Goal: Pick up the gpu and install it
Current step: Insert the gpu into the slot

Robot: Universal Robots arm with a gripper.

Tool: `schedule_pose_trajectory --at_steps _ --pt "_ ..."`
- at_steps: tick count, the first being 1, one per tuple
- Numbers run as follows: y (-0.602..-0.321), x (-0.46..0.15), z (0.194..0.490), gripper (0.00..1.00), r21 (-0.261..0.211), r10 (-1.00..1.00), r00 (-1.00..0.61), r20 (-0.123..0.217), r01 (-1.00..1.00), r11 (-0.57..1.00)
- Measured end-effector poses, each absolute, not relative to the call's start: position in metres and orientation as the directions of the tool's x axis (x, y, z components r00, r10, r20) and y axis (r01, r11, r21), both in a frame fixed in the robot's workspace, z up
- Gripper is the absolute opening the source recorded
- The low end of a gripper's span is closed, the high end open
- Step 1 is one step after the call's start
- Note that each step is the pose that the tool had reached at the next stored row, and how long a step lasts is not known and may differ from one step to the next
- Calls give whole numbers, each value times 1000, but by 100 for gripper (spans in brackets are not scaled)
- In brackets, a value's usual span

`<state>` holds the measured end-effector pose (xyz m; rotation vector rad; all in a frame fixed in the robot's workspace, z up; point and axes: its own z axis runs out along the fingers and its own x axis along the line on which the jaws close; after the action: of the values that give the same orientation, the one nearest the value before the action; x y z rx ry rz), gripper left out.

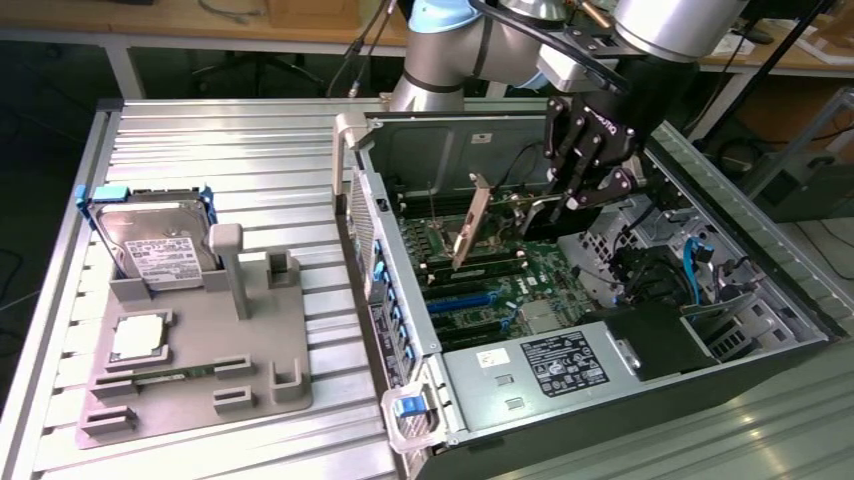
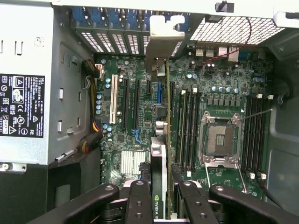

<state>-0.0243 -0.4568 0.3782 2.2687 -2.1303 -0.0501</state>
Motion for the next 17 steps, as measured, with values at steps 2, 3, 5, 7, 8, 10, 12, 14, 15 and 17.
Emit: schedule_pose_trajectory --at_steps 2,3,5,7,8,10,12,14,15,17 --pt "-457 -24 378 27 43 -998 63 -4 -997 -63" --pt "-457 -24 377 27 43 -998 63 -4 -997 -63" --pt "-457 -24 377 27 43 -998 63 -4 -997 -63" --pt "-456 -24 374 27 43 -998 63 -4 -997 -63" --pt "-456 -24 374 27 43 -998 63 -4 -997 -63" --pt "-456 -24 374 27 43 -998 63 -4 -997 -63" --pt "-456 -24 374 27 43 -998 63 -4 -997 -63" --pt "-456 -24 373 27 43 -998 63 -4 -997 -63" --pt "-456 -24 372 27 43 -998 63 -4 -997 -63" --pt "-456 -24 372 27 43 -998 63 -4 -997 -63"
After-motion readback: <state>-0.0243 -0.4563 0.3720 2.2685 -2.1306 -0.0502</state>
